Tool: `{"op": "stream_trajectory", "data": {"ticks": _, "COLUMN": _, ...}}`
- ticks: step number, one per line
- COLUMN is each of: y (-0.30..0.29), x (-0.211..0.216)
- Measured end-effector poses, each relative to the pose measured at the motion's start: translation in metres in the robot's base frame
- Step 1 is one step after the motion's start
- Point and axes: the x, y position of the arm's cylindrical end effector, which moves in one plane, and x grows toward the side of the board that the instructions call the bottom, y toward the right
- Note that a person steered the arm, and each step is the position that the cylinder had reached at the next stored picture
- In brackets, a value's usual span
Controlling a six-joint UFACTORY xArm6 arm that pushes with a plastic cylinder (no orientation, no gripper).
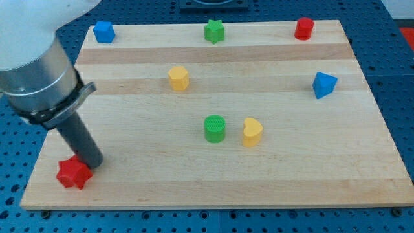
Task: Move the arm towards the top right corner of the board
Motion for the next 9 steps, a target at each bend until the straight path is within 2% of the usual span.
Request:
{"op": "stream_trajectory", "data": {"ticks": 3, "y": 0.003, "x": -0.001}}
{"op": "stream_trajectory", "data": {"ticks": 5, "y": 0.110, "x": -0.035}}
{"op": "stream_trajectory", "data": {"ticks": 6, "y": 0.128, "x": -0.074}}
{"op": "stream_trajectory", "data": {"ticks": 7, "y": 0.161, "x": -0.093}}
{"op": "stream_trajectory", "data": {"ticks": 8, "y": 0.232, "x": -0.121}}
{"op": "stream_trajectory", "data": {"ticks": 9, "y": 0.290, "x": -0.177}}
